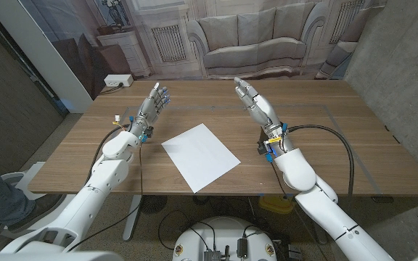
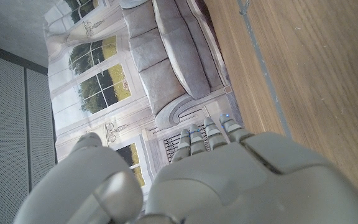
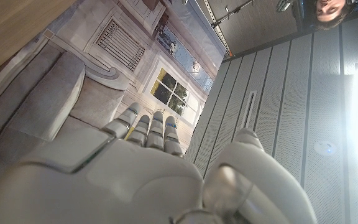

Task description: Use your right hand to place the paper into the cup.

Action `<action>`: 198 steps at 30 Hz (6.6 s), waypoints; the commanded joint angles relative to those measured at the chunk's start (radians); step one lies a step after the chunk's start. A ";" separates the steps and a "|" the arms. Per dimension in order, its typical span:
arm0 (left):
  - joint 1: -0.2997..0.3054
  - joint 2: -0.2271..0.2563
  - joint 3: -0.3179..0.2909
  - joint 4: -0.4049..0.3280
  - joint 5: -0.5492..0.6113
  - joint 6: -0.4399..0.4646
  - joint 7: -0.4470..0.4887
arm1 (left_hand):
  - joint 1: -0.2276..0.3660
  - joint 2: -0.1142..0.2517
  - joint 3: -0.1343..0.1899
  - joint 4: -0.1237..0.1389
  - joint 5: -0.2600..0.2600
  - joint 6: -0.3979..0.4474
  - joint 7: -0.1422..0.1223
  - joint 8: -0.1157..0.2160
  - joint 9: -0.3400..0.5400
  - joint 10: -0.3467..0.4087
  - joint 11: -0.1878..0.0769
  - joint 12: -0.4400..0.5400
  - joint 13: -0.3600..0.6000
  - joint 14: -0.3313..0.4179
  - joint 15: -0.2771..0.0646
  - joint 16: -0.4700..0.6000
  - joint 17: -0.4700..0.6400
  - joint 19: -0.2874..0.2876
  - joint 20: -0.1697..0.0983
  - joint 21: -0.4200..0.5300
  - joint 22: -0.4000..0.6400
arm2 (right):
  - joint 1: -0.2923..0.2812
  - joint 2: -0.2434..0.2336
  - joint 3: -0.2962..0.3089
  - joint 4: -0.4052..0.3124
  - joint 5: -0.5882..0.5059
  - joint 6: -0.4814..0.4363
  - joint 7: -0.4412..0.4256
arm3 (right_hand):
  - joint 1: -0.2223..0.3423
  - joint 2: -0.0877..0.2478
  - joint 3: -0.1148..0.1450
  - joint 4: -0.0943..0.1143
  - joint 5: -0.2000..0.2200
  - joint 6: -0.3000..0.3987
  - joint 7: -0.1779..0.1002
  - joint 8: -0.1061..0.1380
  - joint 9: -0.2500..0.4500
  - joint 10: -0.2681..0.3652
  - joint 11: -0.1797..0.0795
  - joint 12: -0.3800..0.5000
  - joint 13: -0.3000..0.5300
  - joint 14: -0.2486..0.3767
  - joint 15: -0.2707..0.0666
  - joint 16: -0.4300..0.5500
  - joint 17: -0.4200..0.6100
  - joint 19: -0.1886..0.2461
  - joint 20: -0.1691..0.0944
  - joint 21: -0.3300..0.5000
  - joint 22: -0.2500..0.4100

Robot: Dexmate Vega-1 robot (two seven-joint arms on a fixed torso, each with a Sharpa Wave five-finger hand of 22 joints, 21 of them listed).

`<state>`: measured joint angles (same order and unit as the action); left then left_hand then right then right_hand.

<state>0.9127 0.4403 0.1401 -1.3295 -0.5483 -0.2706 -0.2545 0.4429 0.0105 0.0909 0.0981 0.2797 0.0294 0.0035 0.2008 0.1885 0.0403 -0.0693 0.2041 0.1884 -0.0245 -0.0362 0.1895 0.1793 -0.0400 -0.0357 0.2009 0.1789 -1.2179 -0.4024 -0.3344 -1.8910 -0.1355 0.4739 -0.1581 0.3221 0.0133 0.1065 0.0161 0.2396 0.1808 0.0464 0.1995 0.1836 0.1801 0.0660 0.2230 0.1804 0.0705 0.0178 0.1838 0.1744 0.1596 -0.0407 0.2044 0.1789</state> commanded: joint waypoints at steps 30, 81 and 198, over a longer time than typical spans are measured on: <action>-0.008 -0.007 0.022 0.006 -0.002 -0.019 0.002 | 0.010 0.006 -0.016 -0.001 -0.002 -0.022 0.008 -0.011 0.001 0.000 0.011 -0.001 0.002 0.002 -0.001 -0.001 0.005 -0.003 -0.074 0.005 0.004 | 0.011 -0.034 -0.041 -0.020 -0.208 -0.042 -0.122 | 0.016 0.008 0.003 -0.014 -0.010 0.011 -0.002 -0.001 0.005 0.003 -0.006 -0.004 0.005 0.011 -0.007 0.002 0.004 0.016 -0.038 -0.002 0.002; 0.046 0.038 0.039 -0.063 -0.012 -0.026 0.043 | 0.018 0.010 -0.022 -0.005 -0.003 -0.025 0.005 -0.007 0.002 -0.003 0.014 -0.002 0.002 0.000 0.002 -0.002 0.004 -0.006 -0.069 0.003 0.004 | 0.039 -0.092 -0.110 -0.078 -0.454 -0.171 -0.140 | 0.031 0.016 0.006 -0.027 -0.014 0.000 -0.006 -0.006 0.006 0.002 -0.010 -0.007 0.005 0.014 -0.010 0.000 0.004 0.020 -0.036 -0.003 0.003; 0.030 0.005 0.049 0.007 -0.004 -0.038 0.015 | 0.027 0.020 -0.043 -0.007 -0.008 -0.016 0.010 -0.001 0.002 0.000 0.017 0.000 0.002 0.002 0.004 -0.002 0.005 -0.006 -0.074 0.003 0.004 | 0.112 -0.104 -0.247 -0.087 -0.926 -0.404 -0.001 | 0.053 0.027 0.007 -0.050 -0.016 0.000 -0.016 -0.005 0.007 0.015 -0.018 -0.007 0.006 0.041 -0.019 0.002 0.005 0.033 -0.032 -0.003 0.004</action>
<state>0.9504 0.4491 0.1859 -1.3351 -0.5552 -0.3072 -0.2383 0.4626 0.0302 0.0564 0.0885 0.2719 0.0114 0.0074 0.1931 0.1882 0.0417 -0.0498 0.2041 0.1882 -0.0245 -0.0362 0.1895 0.1793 -0.0400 -0.0357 0.2009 0.1789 -1.1092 -0.5134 -0.5733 -1.9880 -1.0161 0.0786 -0.1654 0.3717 0.0400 0.1096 -0.0282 0.2242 0.1823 0.0373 0.1950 0.1883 0.1890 0.0498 0.2202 0.1841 0.0995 -0.0005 0.1838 0.1743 0.1830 -0.0390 0.2043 0.1789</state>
